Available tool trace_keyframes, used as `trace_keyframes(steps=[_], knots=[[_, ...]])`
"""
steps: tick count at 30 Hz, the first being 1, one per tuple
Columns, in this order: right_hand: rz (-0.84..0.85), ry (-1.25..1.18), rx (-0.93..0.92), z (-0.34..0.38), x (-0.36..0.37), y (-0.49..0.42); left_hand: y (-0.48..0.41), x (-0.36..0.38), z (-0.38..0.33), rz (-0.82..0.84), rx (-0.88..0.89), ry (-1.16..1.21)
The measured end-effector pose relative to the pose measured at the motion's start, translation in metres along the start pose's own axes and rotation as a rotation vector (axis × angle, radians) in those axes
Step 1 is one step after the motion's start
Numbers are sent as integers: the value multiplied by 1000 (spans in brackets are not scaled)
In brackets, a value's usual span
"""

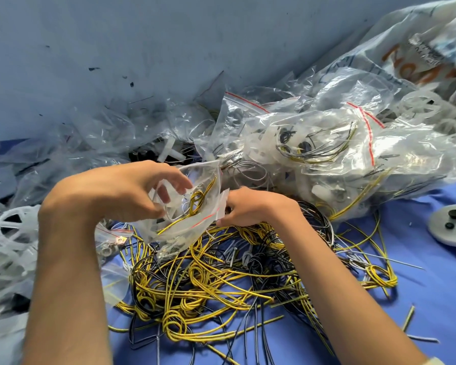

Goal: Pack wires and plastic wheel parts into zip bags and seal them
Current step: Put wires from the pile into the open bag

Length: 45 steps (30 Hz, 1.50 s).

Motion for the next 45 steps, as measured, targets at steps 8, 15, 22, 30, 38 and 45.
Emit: trace_keyframes(steps=[8,15,22,30,38,45], knots=[[-251,-210,-116,10,-25,9,-3,-9,0,-151,-13,95],[-482,-468,-163,5,-59,30,-9,-13,-2,-307,-37,68],[-519,-600,-224,3,-80,52,-13,-15,-6,-439,-84,79],[-597,-782,-320,5,-96,63,-17,-14,-10,-407,-33,104],[-459,-581,-362,34,-82,61,-23,-8,-29,-363,36,65],[-478,-553,-342,47,-79,57,-25,-8,-26,-374,10,36]])
Point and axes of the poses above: each hand's wrist, its own y-axis away from the middle knuckle, its own x-axis out of the palm, z = x × y, the point moved 5 cm from there along -y, towards the middle knuckle, and after that the axes turned 8 degrees about -y, right-handed, at the moved point
